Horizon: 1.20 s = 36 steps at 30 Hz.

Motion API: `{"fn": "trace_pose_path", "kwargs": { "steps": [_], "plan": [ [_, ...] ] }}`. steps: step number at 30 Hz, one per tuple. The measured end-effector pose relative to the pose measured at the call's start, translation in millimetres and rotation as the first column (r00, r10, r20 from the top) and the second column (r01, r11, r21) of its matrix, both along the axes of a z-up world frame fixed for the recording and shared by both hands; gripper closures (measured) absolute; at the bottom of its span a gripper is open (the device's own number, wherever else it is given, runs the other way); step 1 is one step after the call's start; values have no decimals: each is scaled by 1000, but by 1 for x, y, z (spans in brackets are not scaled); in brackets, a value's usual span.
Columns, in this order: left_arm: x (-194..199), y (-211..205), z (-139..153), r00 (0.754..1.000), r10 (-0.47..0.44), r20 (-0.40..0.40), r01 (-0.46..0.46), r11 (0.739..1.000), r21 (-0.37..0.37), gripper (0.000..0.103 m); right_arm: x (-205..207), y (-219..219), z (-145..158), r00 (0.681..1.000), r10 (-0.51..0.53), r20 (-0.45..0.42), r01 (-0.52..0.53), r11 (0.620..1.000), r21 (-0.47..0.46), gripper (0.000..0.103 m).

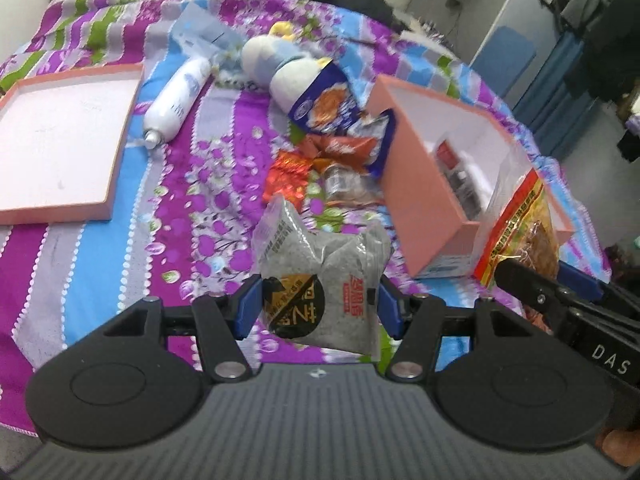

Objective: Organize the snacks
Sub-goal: 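Lift both held bags and carry them over the pink box, then lower both bags into the pink box and open both grippers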

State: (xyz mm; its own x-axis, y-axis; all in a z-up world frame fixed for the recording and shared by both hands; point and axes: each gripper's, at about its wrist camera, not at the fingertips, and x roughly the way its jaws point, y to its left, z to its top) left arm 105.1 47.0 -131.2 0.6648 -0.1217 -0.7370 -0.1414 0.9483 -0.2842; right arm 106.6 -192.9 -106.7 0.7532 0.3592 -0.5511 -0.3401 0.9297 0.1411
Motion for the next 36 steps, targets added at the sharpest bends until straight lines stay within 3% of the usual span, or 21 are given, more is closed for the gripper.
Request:
{"fn": "trace_pose_path", "kwargs": {
  "steps": [11,19,28,36],
  "plan": [
    [-4,-32,59,994,-57,97,58,998,-7,39,-13,-38,41,995,-66,78,63,997,49,30],
    [25,-69,92,976,-159,146,162,987,-8,39,-3,-70,64,984,-119,130,113,992,54,30],
    [105,-114,104,956,-256,145,262,965,-20,39,52,-101,67,972,-188,143,180,982,64,29],
    [200,-147,91,942,-312,127,316,949,-13,39,118,-122,49,968,-221,115,216,975,59,29]
  ]
}}
